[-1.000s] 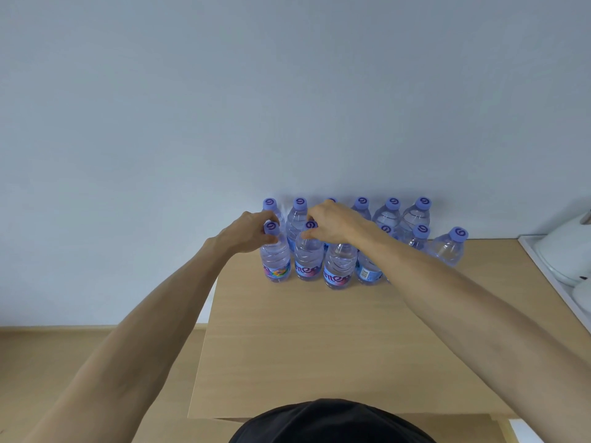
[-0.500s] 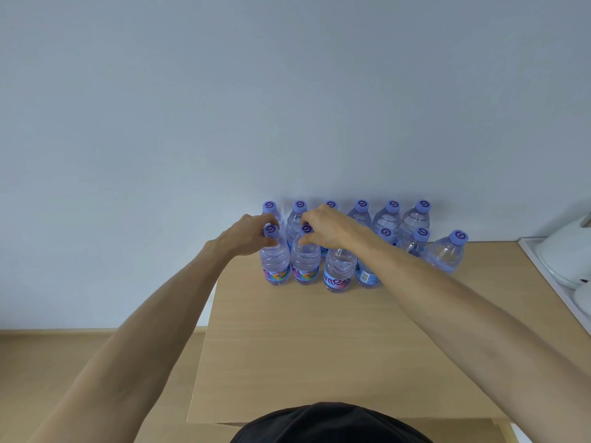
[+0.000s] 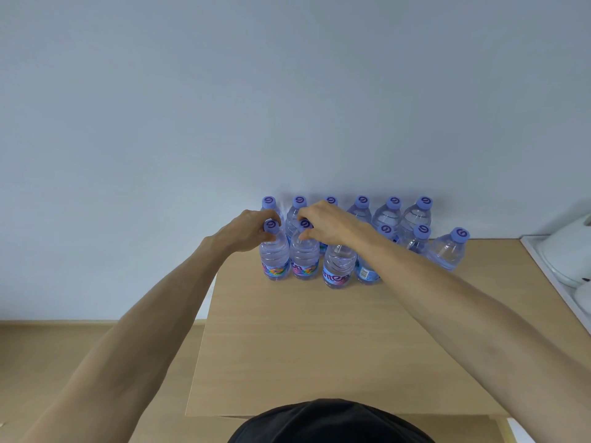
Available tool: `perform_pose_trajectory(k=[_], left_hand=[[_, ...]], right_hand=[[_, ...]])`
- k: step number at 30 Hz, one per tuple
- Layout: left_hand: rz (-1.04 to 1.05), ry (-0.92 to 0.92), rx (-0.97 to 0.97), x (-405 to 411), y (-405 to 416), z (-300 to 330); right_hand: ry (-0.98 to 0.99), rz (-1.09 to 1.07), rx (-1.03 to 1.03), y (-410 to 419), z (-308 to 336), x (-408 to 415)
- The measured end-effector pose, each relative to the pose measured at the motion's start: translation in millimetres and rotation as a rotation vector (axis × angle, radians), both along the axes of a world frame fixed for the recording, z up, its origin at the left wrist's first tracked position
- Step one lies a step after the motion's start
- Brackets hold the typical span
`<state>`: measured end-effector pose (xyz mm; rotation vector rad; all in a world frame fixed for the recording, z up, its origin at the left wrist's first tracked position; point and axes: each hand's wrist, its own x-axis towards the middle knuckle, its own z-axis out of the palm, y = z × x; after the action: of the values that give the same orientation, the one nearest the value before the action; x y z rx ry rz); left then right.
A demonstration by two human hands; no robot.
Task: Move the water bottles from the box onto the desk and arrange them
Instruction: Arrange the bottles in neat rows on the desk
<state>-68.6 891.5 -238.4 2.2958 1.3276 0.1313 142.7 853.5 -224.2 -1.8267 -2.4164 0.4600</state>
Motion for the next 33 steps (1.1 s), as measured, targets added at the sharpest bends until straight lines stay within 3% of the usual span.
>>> perform_pose_trajectory(k=[7,10,12,15,17,20,24,33], left_hand=[[-0.011,0.113,-0.041,2.1,0.3,9.0],[-0.058,0.293,0.154,6.5,1.5,18.0],[-0.080,0.212,0.330,14.2,0.0,22.8],[-0.164,-0.055,0.336,39.9,-8.9,26.3],[-0.245,-0.097,0.354,63.3,-18.8,24.2],[-0.335,-0.018,0.455,97.1,-33.6,14.9],[-0.390,0.216,0.546,124.6,-43.8,2.4],[-0.277,0.228,0.436,133.4,-40.3,7.7]], right_hand=[[0.051,0.003,-0.063,-0.6,-1.3,9.0],[0.122,-0.023,-0.079,-2.2,9.3,26.7],[0.134,-0.043,-0.029,-5.5,16.4,46.2],[0.112,-0.094,0.015,-16.5,21.4,80.8],[0.075,-0.125,-0.014,-25.8,21.1,102.6],[-0.016,-0.122,-0.130,-40.5,19.7,125.5],[-0.149,-0.044,-0.167,-50.4,10.8,140.1],[-0.091,-0.071,-0.090,-47.9,0.5,139.3]])
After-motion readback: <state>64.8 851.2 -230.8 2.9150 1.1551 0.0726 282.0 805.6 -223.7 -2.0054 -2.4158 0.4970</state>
